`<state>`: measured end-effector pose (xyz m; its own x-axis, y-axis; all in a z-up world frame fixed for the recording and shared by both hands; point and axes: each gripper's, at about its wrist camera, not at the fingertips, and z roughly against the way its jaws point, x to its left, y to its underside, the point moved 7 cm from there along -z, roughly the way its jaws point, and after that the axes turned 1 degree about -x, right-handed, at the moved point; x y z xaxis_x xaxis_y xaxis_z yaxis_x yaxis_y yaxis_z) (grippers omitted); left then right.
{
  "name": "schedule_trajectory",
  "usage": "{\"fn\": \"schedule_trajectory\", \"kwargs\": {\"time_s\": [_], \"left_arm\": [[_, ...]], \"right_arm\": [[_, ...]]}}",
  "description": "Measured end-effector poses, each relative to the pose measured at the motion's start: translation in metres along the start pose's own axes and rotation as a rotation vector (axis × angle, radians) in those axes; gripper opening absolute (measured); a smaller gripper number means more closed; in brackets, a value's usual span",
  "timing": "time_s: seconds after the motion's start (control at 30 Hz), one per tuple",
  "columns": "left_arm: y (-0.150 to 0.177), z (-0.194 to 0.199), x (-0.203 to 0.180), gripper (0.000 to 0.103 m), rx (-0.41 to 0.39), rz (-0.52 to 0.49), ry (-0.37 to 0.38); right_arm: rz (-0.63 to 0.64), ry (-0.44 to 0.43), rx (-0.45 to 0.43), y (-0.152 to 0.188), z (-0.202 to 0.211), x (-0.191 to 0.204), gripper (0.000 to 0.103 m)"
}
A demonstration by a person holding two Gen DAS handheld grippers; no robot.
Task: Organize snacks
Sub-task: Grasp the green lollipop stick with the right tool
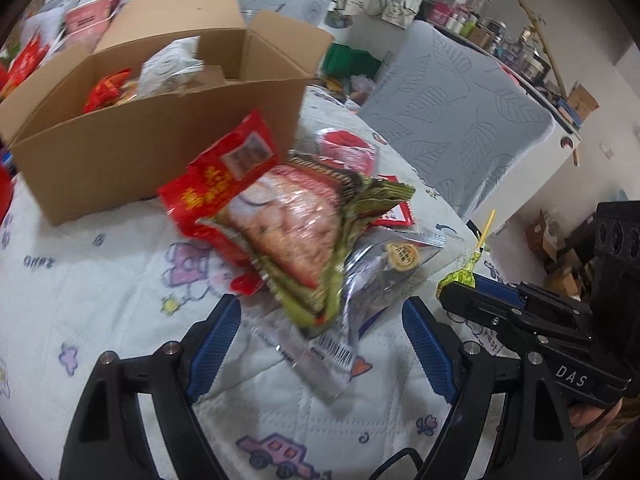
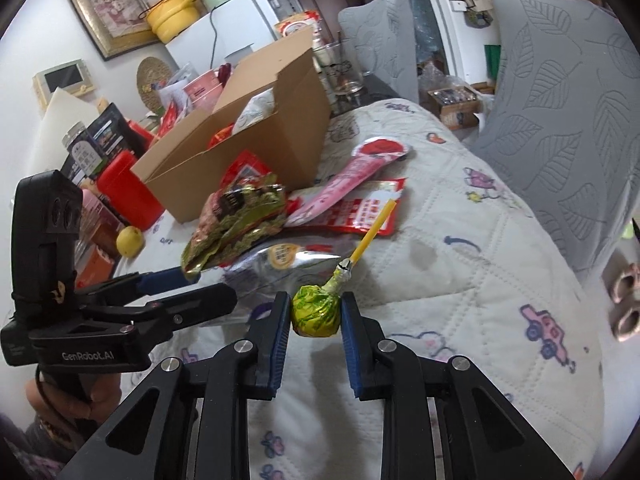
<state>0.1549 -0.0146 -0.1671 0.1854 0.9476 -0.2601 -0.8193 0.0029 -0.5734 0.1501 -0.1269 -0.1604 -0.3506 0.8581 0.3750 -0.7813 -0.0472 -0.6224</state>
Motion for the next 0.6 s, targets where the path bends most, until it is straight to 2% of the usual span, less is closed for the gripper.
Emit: {"fn": "schedule_trajectory", "kwargs": {"time_s": [0.07,0.17,0.37,0.4,0.5,0.6], "left_arm": [[-0.003,-0.009,-0.005,0.083,0.017,-0.054,-0.021],[-0.008,-0.015,-0.008,0.083,0.003,-0.105,-0.050],[-0.001,-0.026,-0.016,0.083,0.041,-0.140,-0.028],[0.001,-0.027,-0.016,0.073,0.043,-0.140,-0.029],[0.004,-0.023,-0.018,0.059,0.030,-0.141,-0.036],[0.006,-0.015,-0.022,0.055,0.016,-0.156,-0.057]], "right_arm": [[-0.017,0.003,0.005,0.001,0.001,-0.008,0.025],[-0.035,0.000,0.012,0.003,0.001,-0.014,0.025],[-0.051,-0.004,0.021,0.007,0.001,-0.019,0.025],[-0.053,-0.005,0.021,0.007,0.001,-0.019,0.025],[-0.060,-0.007,0.021,0.007,0.001,-0.019,0.025],[-0.069,-0.011,0.016,0.009,0.003,-0.019,0.025]]}}
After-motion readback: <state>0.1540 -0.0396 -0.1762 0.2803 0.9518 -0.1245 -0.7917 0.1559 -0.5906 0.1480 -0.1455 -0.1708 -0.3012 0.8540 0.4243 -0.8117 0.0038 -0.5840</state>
